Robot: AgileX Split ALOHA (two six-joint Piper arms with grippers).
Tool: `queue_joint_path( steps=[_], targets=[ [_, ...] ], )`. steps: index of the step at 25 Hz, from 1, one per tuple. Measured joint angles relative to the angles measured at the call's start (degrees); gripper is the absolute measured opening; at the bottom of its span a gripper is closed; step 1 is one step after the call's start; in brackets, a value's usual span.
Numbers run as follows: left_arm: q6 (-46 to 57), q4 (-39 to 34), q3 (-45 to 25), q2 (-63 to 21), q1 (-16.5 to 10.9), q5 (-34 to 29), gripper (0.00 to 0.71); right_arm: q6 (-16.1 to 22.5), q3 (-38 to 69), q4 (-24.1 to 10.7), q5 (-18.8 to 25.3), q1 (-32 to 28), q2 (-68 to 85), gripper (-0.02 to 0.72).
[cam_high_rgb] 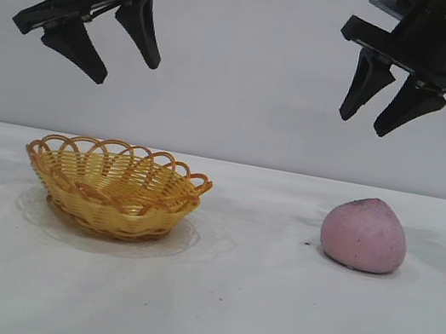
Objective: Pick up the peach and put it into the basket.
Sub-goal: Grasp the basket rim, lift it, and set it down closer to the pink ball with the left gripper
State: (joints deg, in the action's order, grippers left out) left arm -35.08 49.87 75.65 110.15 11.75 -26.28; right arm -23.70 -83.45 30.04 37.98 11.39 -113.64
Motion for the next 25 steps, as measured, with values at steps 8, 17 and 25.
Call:
queue_joint_path(
  steps=[8,17,25],
  targets=[
    [0.00,0.00,0.00,0.00,0.00,0.00,0.433,-0.71,0.00,0.10,0.00,0.00,0.00,0.342],
    [0.00,-12.68,4.96,0.00,0.00,-11.71,0.433,-0.71,0.00,0.10,0.54,0.00,0.00,0.342],
    [0.00,-24.92,13.21,1.72,0.04,-26.00,0.433,-0.79,0.00,0.10,1.13,0.00,0.00,0.342]
  ],
)
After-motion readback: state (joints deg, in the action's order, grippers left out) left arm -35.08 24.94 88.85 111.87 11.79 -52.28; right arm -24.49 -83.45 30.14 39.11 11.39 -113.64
